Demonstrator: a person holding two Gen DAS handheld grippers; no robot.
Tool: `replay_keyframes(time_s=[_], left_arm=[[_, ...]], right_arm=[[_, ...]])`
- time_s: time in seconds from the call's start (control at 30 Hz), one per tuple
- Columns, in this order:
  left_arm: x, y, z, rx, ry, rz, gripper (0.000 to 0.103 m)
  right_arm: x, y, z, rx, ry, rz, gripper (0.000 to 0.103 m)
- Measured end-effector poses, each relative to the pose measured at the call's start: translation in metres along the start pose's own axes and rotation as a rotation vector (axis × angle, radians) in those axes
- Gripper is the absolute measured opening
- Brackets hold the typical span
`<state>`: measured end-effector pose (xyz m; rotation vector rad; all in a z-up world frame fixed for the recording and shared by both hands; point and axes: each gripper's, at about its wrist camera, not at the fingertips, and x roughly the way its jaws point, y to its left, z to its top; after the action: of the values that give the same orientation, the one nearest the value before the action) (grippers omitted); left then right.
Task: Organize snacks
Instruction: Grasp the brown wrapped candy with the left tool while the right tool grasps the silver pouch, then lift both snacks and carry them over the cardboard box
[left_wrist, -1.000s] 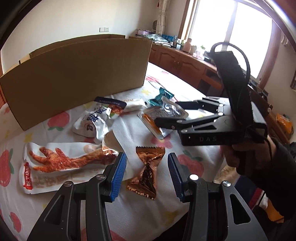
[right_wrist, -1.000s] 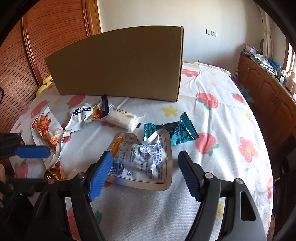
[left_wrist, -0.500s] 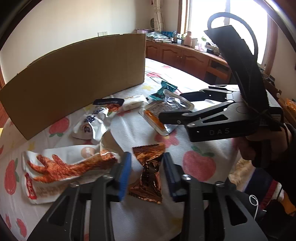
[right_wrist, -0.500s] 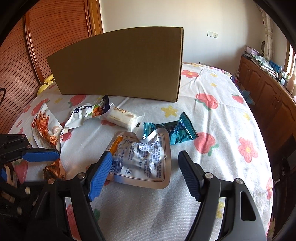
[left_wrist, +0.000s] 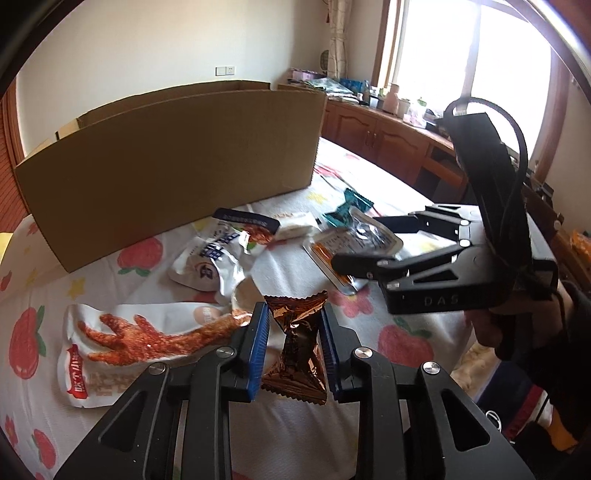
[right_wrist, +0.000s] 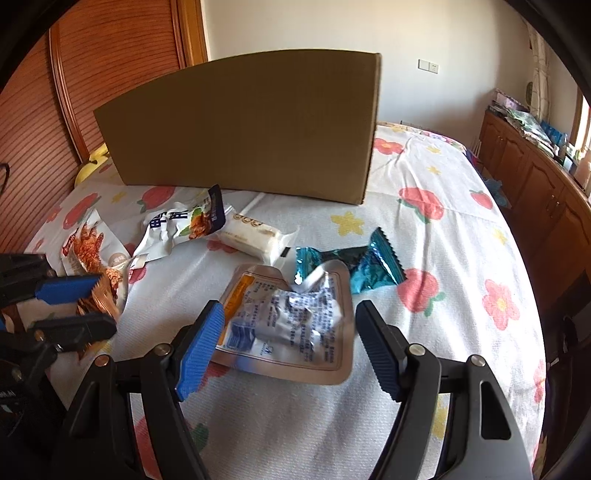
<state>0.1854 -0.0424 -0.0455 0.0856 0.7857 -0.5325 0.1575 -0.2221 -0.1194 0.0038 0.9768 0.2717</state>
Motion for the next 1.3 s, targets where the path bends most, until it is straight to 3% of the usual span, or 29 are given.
replay_keyframes(time_s=[0.47,0.63,1.3], left_arm=[[-0.015,0.018,0.005,-0.075,-0.031,-0.016,0.028],[-0.014,0.020,0.004,-0.083,-0.028,-0.018,0.028],[-0.013,0.023,0.003,-0.098,-0.027,-0.018,0.028]], right_arm=[[0.001,0.006,-0.002,-0.016,-0.015,-0.011,0.074],[-0.003,-0.003,-0.005,0.035,-0.041,0.004,0.057],[-0.023,0.000,-0.006,0.025,-0.085,0.002,0.056]])
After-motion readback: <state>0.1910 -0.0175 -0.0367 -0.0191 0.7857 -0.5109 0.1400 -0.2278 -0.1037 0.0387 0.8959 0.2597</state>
